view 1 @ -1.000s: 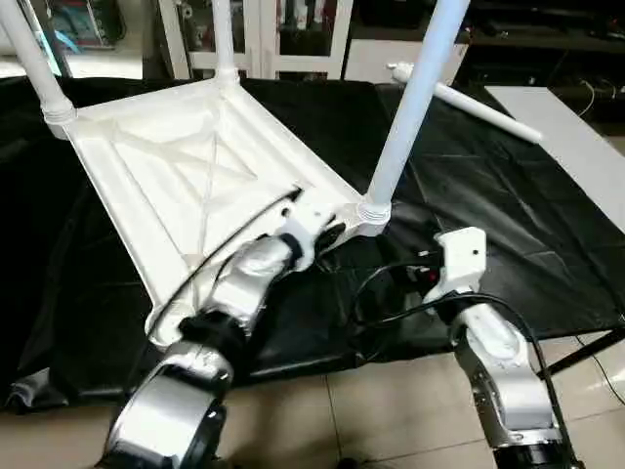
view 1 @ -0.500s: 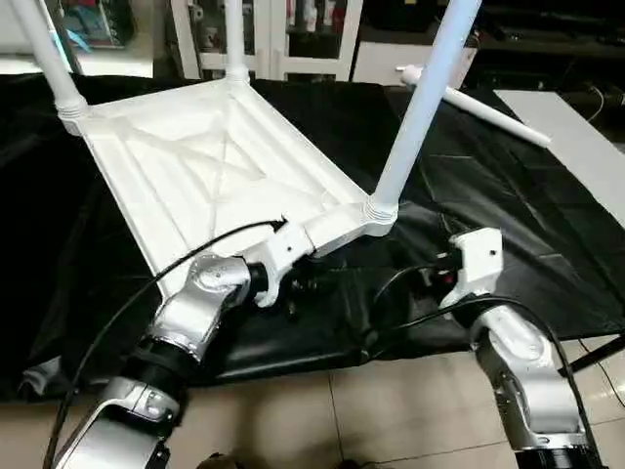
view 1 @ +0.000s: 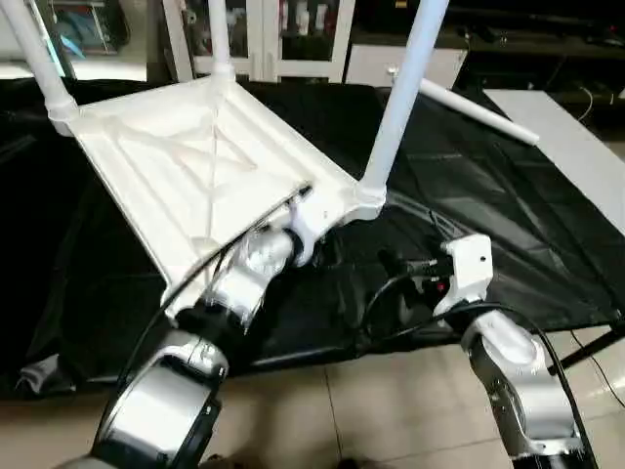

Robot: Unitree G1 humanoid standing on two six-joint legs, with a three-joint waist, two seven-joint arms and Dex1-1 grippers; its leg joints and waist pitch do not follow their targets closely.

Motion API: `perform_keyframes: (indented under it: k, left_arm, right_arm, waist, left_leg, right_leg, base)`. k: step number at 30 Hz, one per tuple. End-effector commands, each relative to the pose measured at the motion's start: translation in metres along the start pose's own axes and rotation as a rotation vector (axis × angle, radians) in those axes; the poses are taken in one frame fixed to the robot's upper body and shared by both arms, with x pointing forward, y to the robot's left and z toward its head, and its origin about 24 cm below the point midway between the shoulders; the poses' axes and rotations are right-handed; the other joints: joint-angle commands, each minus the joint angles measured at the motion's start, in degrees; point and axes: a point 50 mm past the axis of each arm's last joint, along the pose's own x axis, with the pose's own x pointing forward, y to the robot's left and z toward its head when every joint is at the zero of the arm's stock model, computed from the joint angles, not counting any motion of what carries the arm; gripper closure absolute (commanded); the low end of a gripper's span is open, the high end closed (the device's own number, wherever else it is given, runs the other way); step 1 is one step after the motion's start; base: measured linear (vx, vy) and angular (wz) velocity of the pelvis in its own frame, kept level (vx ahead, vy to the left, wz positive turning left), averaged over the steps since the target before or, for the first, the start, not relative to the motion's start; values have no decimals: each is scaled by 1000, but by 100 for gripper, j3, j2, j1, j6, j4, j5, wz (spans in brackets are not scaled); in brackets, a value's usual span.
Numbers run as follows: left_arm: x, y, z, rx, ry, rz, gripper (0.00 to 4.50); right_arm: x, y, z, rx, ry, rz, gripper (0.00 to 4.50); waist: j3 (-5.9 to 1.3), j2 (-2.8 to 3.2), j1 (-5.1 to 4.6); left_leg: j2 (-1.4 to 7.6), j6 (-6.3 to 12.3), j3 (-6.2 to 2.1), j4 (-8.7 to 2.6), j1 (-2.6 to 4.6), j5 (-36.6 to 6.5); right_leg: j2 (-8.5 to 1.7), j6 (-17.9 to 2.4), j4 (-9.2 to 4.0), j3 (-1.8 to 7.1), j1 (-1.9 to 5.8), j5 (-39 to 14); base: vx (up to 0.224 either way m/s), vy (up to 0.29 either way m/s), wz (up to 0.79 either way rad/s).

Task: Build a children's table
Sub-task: Rotate leg to tighten, then rotate table base

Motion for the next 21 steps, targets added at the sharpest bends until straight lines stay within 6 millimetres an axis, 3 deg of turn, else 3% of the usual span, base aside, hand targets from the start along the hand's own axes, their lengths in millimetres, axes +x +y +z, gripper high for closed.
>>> perform_keyframes:
  k: [1, 3, 4, 6, 7, 8, 9, 10, 12, 13, 14, 17, 18, 19, 21]
  left_arm:
    - [-1, -9, 13, -102, -100, -59, 283]
    - [-3, -8, 19, -149, -147, -74, 283]
    - [-11, 1, 24, -198, -200, -53, 283]
    - [-16, 10, 24, -213, -211, -22, 283]
    - [-32, 32, 16, -198, -187, 43, 283]
    - [-41, 44, 11, -168, -163, 77, 283]
    - [-43, 47, 10, -162, -158, 84, 283]
    - [-61, 68, -1, -125, -108, 151, 283]
    - [-78, 86, -8, -91, -70, 220, 283]
    - [-94, 101, -14, -71, -30, 276, 283]
    - [-103, 110, -18, -55, -2, 317, 283]
    - [-122, 124, -26, -16, 85, 387, 283]
    - [-126, 126, -28, -13, 106, 396, 283]
    - [-131, 129, -32, -5, 142, 411, 283]
    - [-136, 130, -35, 10, 182, 415, 283]
  right_arm:
    - [-3, -1, 7, -14, -26, -9, 64]
    - [-4, -1, 7, -12, -27, -9, 64]
    - [-5, -1, 8, -14, -30, -9, 64]
    - [-5, -1, 8, -10, -32, -10, 64]
    - [-6, -1, 8, -3, -32, -11, 64]
    - [-7, -2, 8, -4, -30, -9, 64]
    - [-7, -2, 8, -4, -30, -9, 64]
    - [-7, -2, 8, -8, -25, -5, 64]
    - [-7, -2, 7, -7, -20, 0, 64]
    - [-7, -1, 7, -13, -14, 14, 64]
    - [-7, 0, 7, -19, -11, 26, 64]
    - [-5, 3, 7, -30, 1, 69, 64]
    - [-4, 4, 8, -30, 1, 78, 64]
    - [-3, 5, 8, -28, 2, 93, 64]
    - [-3, 7, 9, -23, 4, 116, 64]
  waist:
    - [-392, 13, 47]
    - [-402, 42, 61]
    - [-418, 36, 69]
    - [-395, 39, 47]
    - [-382, 54, 40]
    - [-365, 22, 15]
    - [-365, 46, 14]
    - [-342, 49, -22]
    - [-338, 81, -45]
    - [-313, 15, -84]
    - [-300, 34, -84]
    - [-301, 93, -60]
    - [-294, 28, -59]
    - [-299, 58, -17]
    - [-295, 31, -9]
  left_leg:
    - [105, 378, -63, -359, 83, -1183]
    - [114, 422, -55, -348, 95, -1087]
    - [119, 455, -54, -335, 104, -971]
    - [115, 523, -38, -342, 96, -1027]
    - [112, 518, -37, -349, 99, -1097]
    - [112, 477, -44, -371, 75, -1223]
    - [118, 432, -52, -377, 89, -1294]
    - [115, 348, -58, -396, 90, -1428]
    - [115, 147, -73, -406, 140, -1640]
    - [126, 143, -59, -428, 132, -1682]
    - [126, 91, -66, -438, 133, -1722]
    - [146, -5, -72, -443, 180, -1757]
    - [135, 12, -69, -441, 145, -1650]
    - [139, 3, -48, -430, 190, -1572]
    - [137, 21, -53, -433, 161, -1490]
  right_leg:
    - [-215, -1053, -330, 148, 330, -960]
    - [-196, -1192, -297, 144, 318, -694]
    - [-193, -1280, -252, 140, 336, -436]
    - [-178, -1322, -262, 135, 330, -411]
    - [-177, -1295, -279, 135, 325, -508]
    - [-184, -1211, -296, 134, 341, -770]
    - [-187, -1159, -294, 133, 337, -908]
    - [-176, -1033, -323, 136, 320, -1205]
    - [-157, -858, -334, 136, 270, -1540]
    - [-143, -832, -352, 147, 253, -1579]
    - [-144, -789, -351, 146, 239, -1657]
    - [-137, -803, -332, 154, 207, -1482]
    - [-137, -795, -298, 155, 230, -1387]
    - [-139, -830, -299, 169, 198, -1240]
    - [-144, -857, -275, 166, 219, -1147]
  base:
    - [0, 0, 0]
    - [0, 0, 0]
    - [0, 0, 0]
    - [0, 0, 0]
    - [0, 0, 0]
    - [0, 0, 0]
    - [0, 0, 0]
    - [0, 0, 0]
    - [0, 0, 0]
    - [0, 0, 0]
    - [0, 0, 0]
    - [0, 0, 0]
    - [0, 0, 0]
    - [0, 0, 0]
    - [0, 0, 0]
